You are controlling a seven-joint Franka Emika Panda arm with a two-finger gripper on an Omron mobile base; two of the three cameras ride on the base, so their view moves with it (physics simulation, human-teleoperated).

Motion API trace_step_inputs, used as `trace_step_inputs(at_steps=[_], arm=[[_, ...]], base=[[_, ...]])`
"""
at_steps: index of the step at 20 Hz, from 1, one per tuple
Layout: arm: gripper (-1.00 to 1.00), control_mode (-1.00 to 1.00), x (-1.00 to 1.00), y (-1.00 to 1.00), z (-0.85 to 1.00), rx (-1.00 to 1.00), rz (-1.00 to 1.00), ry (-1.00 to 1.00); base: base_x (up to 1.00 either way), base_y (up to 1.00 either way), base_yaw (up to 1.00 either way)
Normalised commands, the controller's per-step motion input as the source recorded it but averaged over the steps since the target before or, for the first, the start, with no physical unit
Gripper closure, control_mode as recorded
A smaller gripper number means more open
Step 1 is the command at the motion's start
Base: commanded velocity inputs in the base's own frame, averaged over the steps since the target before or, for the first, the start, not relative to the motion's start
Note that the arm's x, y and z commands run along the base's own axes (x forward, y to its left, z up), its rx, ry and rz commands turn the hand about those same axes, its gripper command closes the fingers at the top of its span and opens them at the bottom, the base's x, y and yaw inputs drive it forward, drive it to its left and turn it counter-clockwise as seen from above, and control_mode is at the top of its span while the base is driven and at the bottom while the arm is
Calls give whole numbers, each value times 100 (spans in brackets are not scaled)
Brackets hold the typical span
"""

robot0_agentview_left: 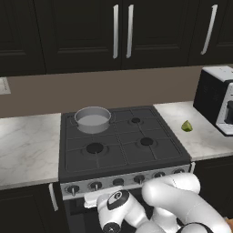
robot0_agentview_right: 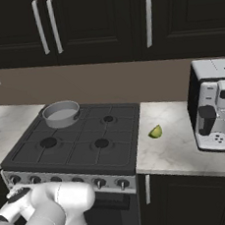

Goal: Turn on the burner for the pot on the stove. Wait thirty seconds for the pot to heat up. Then add the lemon wedge to the pot.

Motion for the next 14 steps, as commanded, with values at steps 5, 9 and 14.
trace_step_inputs(at_steps=[5,9,14], arm=[[-100,-100,0,13,-13,-3,0,0],[-100,-100,0,19,-10,-3,0,0],[-100,-100,0,6,-1,-1,0,0]], base=[[0,0,0],[0,0,0],[0,0,0]])
